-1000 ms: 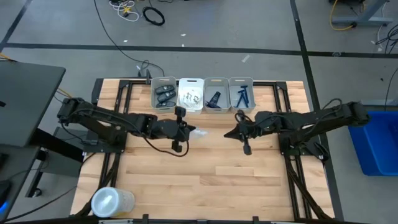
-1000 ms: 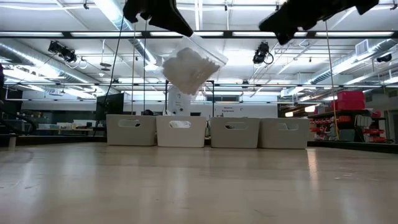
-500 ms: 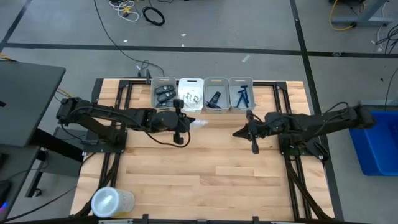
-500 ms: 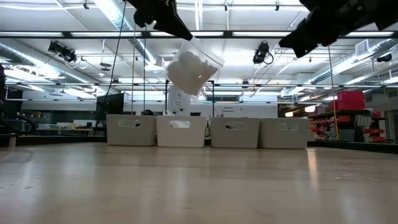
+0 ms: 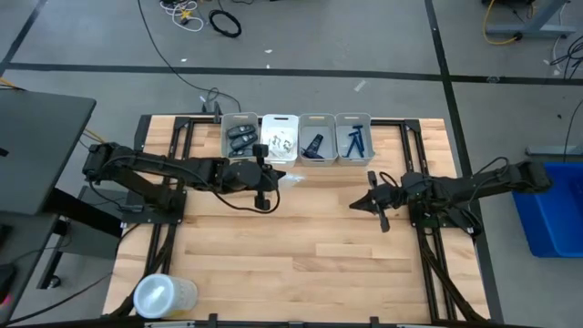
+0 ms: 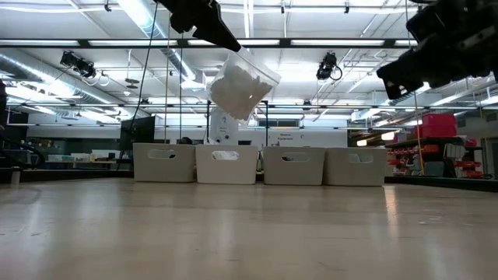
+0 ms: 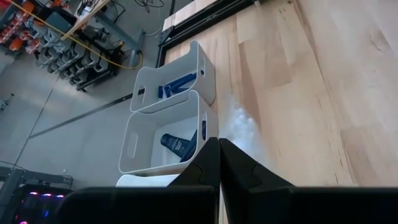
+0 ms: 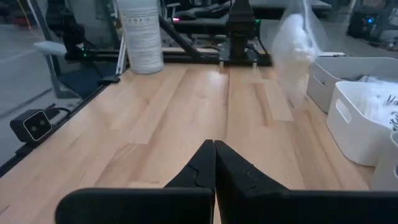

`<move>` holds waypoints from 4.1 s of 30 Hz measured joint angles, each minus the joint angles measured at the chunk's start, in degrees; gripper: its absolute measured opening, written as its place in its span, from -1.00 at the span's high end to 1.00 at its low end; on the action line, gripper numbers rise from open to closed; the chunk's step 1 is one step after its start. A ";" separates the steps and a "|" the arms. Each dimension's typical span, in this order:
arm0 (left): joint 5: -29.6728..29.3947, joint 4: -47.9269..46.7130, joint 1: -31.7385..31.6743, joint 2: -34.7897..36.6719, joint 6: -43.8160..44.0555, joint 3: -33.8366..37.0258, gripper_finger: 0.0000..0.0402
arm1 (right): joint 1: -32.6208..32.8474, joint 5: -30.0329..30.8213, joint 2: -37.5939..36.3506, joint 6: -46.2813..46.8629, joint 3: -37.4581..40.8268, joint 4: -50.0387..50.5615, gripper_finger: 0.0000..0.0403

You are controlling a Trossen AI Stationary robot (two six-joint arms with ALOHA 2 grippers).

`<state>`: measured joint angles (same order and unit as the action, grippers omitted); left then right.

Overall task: Pick & Place Travel size toiletries
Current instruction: Put the white cotton pack into the white bin

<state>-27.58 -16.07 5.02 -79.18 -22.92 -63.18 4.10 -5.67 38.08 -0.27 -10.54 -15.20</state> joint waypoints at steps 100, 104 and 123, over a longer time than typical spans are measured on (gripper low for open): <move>11.41 1.35 -30.66 -10.10 20.38 -5.02 1.00 | -0.02 7.02 -30.73 -3.43 9.98 14.51 0.94; 12.22 3.18 -31.27 -10.06 26.22 -4.98 1.00 | -0.02 7.02 -30.71 -3.43 9.98 14.51 0.93; 15.42 3.45 -32.03 -11.31 44.67 -5.04 1.00 | 0.00 7.03 -30.66 -3.43 9.98 14.53 0.93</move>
<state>-12.16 -12.63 -27.01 -90.49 21.75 -68.21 4.10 1.36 7.42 -3.70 -0.56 -0.67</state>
